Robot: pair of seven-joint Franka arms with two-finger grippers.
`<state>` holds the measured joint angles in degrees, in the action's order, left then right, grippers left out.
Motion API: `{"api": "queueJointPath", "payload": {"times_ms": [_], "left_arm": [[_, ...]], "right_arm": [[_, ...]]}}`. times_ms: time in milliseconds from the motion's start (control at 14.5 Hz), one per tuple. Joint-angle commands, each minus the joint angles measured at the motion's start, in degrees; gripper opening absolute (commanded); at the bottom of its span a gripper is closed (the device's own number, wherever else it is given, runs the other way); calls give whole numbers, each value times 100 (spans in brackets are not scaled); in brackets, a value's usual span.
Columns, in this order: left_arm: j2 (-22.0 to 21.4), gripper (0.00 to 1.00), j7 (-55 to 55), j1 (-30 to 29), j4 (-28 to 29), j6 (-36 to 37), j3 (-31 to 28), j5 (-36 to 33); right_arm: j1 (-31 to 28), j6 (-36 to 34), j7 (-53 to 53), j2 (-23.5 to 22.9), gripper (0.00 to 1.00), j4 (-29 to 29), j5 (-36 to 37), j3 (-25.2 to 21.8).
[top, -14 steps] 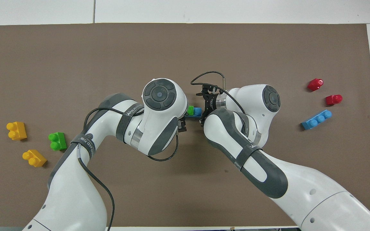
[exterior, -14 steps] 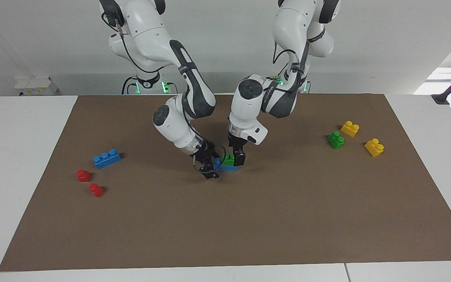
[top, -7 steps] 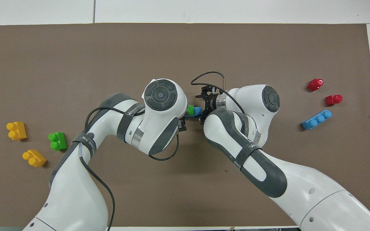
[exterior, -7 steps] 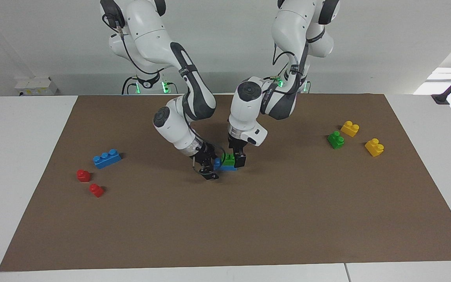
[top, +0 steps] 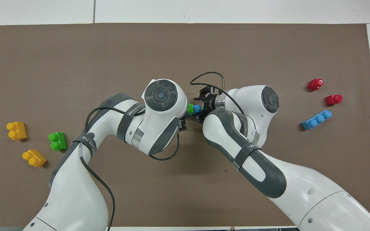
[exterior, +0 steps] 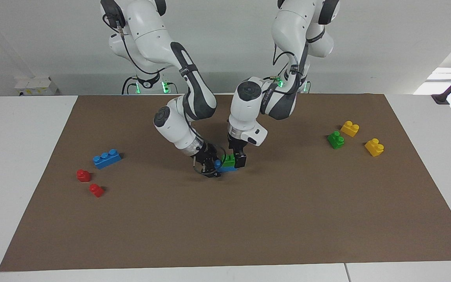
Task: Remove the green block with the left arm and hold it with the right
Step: 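Hold the joined block firmly with the left gripper and the right gripper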
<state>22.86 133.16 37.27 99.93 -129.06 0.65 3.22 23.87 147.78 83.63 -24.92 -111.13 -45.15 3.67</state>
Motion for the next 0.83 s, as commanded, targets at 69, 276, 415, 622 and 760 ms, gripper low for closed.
{"api": "queueJointPath", "payload": {"times_ms": [69,276,415,622,760], "left_arm": [[130,100,219,114,0,-181,-91,-137],[166,100,333,123,-9,-242,-91,-251],[166,100,333,123,-9,-251,-91,-260],[166,100,377,123,-18,-295,-91,-260],[166,60,377,157,-26,-304,-91,-278]], "right_arm": [[57,172,31,-22,43,-5,-161,2],[66,172,13,-22,0,3,-161,2],[74,181,-13,-13,0,-5,-161,2],[74,329,-13,-22,0,-23,-161,2],[74,348,-13,-22,0,-41,-161,2]]}}
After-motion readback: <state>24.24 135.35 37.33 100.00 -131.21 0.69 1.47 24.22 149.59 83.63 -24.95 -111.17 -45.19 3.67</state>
